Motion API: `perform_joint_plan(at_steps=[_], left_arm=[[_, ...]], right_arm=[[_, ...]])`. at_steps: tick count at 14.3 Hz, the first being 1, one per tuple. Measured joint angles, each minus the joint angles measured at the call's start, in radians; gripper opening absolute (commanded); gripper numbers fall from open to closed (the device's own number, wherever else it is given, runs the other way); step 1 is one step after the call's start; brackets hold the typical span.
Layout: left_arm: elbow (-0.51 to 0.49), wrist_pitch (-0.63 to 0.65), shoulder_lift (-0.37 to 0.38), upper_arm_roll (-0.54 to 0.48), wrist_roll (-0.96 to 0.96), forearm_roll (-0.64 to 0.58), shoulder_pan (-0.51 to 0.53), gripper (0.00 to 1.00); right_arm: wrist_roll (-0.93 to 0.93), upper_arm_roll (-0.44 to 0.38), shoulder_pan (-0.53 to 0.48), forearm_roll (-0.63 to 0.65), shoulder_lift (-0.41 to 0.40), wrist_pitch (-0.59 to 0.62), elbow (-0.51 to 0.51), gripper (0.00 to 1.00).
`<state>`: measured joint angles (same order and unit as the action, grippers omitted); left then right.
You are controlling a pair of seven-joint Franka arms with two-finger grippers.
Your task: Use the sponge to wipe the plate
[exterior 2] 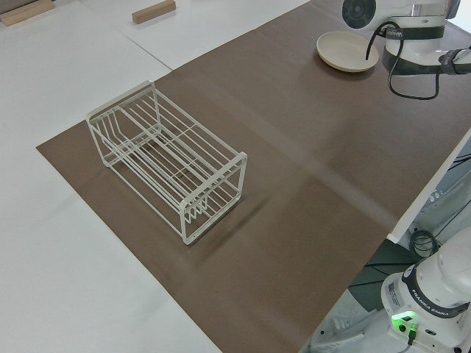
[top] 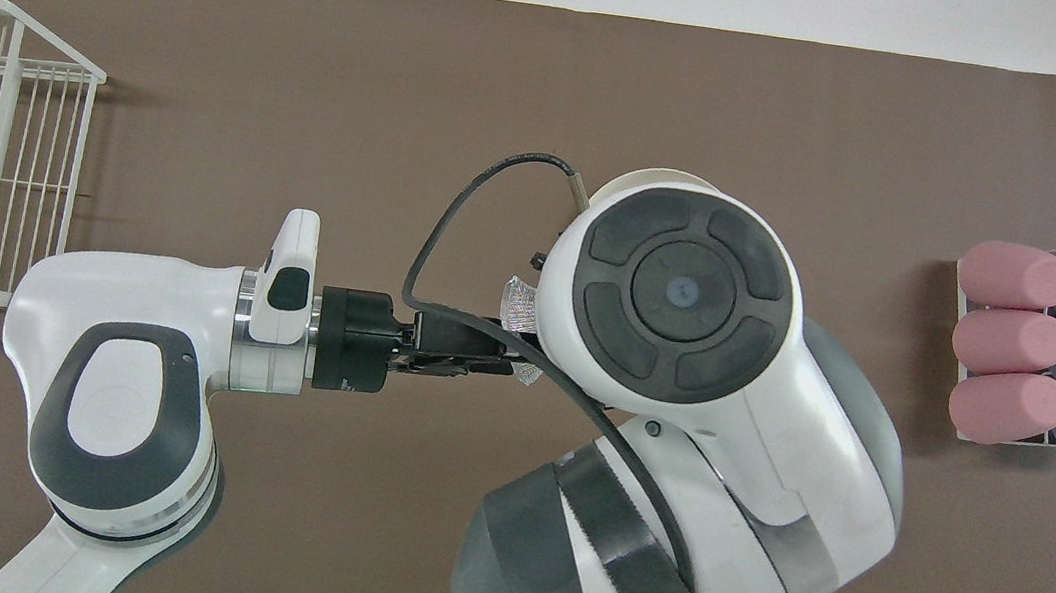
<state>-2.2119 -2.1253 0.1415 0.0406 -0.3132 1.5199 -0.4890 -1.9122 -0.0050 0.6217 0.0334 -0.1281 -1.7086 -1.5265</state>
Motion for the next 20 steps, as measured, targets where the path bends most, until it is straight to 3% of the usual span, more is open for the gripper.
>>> perform_joint_plan(at_steps=[1, 2, 11, 12, 13, 14, 20], left_arm=[[0.000, -0.001, 0.000, -0.001, 0.000, 0.000, -0.001, 0.10], [-0.001, -0.001, 0.000, -0.002, 0.000, 0.000, -0.001, 0.00], [-0.003, -0.001, 0.001, -0.006, 0.056, 0.031, -0.001, 0.00], [-0.003, -0.001, 0.001, -0.007, 0.058, 0.031, -0.001, 0.00], [-0.003, -0.001, 0.001, -0.007, 0.059, 0.031, -0.001, 0.00], [-0.003, -0.001, 0.001, -0.007, 0.060, 0.032, -0.001, 0.00], [-0.006, -0.001, 0.002, -0.008, 0.064, 0.038, -0.003, 0.00]], right_arm=[[0.000, 0.000, 0.000, 0.000, 0.000, 0.000, 0.000, 0.00], [0.000, 0.000, 0.000, 0.000, 0.000, 0.000, 0.000, 0.00], [0.000, 0.000, 0.000, 0.000, -0.002, 0.000, 0.000, 0.00], [0.002, 0.000, 0.000, 0.000, -0.002, 0.001, 0.000, 0.11], [0.013, 0.000, 0.000, 0.000, -0.001, 0.002, 0.000, 0.75], [0.040, -0.002, -0.002, 0.000, 0.002, 0.005, 0.000, 1.00], [0.287, -0.006, -0.097, -0.003, 0.054, 0.058, -0.015, 1.00]])
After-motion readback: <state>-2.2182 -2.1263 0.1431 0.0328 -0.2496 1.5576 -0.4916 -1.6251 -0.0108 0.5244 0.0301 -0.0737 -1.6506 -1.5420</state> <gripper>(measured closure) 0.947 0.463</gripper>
